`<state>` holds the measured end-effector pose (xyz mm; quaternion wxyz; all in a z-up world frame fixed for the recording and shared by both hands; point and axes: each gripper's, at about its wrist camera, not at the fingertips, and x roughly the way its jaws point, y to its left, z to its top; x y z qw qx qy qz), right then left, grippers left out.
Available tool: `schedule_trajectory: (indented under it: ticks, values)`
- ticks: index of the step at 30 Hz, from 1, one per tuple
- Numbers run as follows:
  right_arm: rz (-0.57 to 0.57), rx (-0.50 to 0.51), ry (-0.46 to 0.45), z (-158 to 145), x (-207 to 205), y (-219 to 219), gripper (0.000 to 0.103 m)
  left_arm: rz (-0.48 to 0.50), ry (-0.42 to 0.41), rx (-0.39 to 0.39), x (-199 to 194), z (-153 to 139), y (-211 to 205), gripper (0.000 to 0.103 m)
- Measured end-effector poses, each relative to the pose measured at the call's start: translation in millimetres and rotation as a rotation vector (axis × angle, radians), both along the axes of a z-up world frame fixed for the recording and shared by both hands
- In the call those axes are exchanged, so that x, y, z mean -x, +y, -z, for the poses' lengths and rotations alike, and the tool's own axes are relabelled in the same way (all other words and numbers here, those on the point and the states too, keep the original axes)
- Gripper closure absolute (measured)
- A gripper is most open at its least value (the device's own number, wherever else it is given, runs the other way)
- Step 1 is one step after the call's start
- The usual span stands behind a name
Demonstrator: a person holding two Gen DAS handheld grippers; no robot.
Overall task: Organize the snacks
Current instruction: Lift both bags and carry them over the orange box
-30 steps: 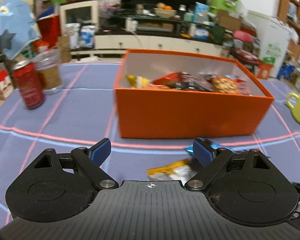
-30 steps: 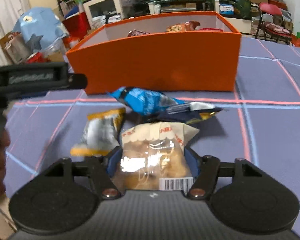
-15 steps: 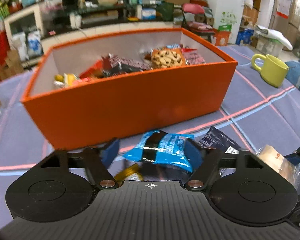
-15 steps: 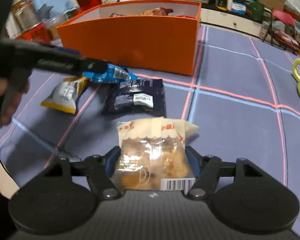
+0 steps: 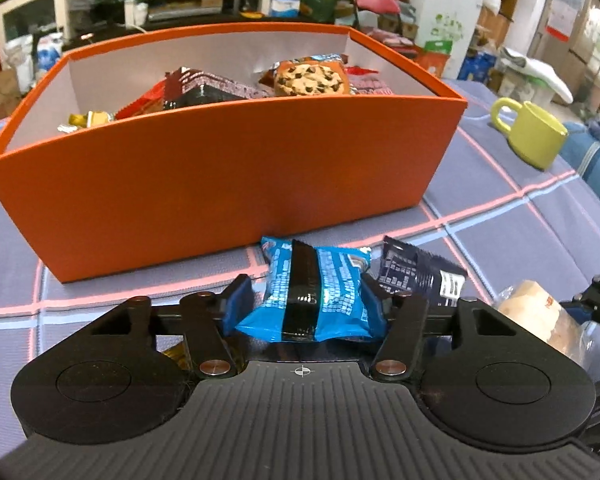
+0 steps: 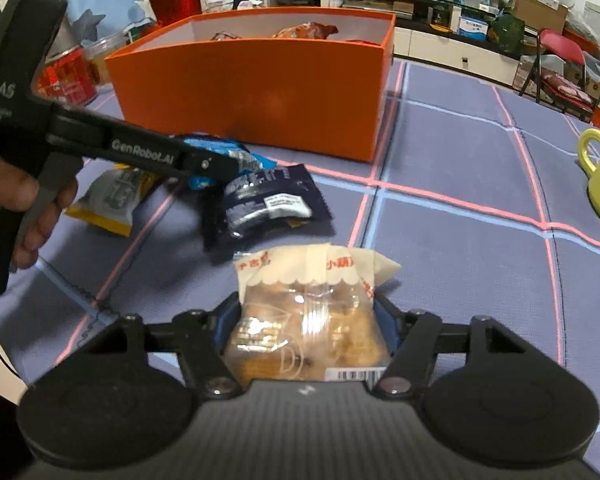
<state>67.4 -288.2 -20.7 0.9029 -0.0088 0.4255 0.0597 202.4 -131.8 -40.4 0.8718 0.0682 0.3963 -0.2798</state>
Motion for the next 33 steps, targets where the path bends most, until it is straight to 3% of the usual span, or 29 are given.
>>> schedule_trajectory:
  ticks: [6, 12, 27, 33]
  values:
    - [0.014, 0.020, -0.012, -0.6, 0.4, 2.7, 0.041, -0.032, -0.100, -0.083, 19.9, -15.2, -4.5, 0.087]
    - [0.024, 0.020, -0.054, -13.1, 5.3, 7.6, 0.042, -0.101, -0.155, -0.084, 26.2, -33.0, 5.0, 0.102]
    - [0.002, 0.007, -0.068, -17.4, 7.2, 18.5, 0.042, -0.134, -0.148, -0.032, 37.6, -43.4, 40.7, 0.103]
    - [0.003, -0.004, -0.115, -26.2, 9.8, 18.5, 0.042, -0.150, -0.208, -0.016, 49.5, -57.3, 51.3, 0.103]
